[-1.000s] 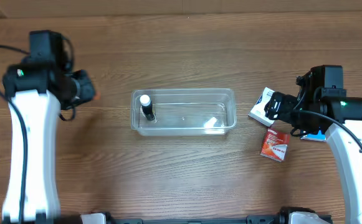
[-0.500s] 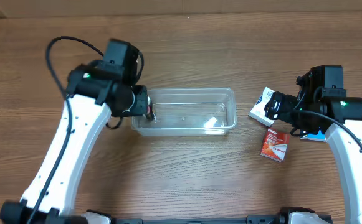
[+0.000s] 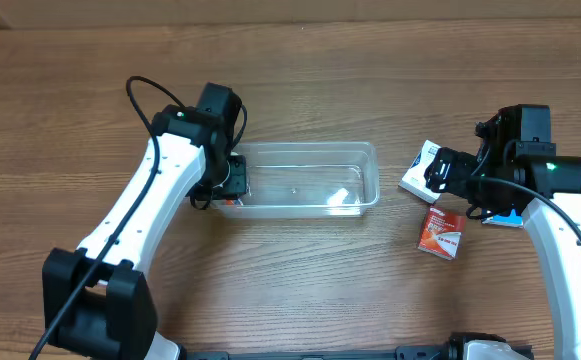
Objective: Pack container
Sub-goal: 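Place orange tube into the container's left end, release, lift left gripper, then grasp the white bandage box with the right gripper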
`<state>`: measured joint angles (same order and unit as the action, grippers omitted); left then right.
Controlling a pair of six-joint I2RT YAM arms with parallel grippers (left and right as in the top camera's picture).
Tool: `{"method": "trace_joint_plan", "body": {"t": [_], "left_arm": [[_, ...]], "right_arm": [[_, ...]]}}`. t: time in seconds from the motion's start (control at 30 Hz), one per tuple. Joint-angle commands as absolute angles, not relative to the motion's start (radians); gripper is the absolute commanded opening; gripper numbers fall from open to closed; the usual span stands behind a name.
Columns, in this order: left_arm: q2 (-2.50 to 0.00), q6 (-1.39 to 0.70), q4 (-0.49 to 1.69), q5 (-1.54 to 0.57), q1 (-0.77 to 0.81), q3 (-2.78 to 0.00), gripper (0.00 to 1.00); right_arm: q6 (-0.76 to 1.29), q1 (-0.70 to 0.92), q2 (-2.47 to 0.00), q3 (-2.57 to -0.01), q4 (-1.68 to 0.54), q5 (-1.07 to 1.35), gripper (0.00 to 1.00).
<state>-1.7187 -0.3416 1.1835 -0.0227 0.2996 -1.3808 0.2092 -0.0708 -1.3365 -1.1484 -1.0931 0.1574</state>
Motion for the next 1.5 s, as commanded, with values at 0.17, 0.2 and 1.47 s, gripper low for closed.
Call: {"method": "trace_joint_plan", "body": {"t": [0.17,0.2,1.47], "left_arm": [[-1.758,-0.337,1.153,-0.016,0.303,-1.365,0.46],[-1.758,-0.331,1.15,-0.015,0.302,-1.368,0.51],[-1.272,-0.338,1.212,0.13,0.115,-1.665,1.0]], "right_arm": [[0.213,-0.074,-1.332,-1.179,-1.091,0.159,1.0],[0.213,-0.074,-1.332,-1.179,-1.091,0.159,1.0],[0.384,0.449,-1.349,-0.945,-0.972,0.2,0.04]]}}
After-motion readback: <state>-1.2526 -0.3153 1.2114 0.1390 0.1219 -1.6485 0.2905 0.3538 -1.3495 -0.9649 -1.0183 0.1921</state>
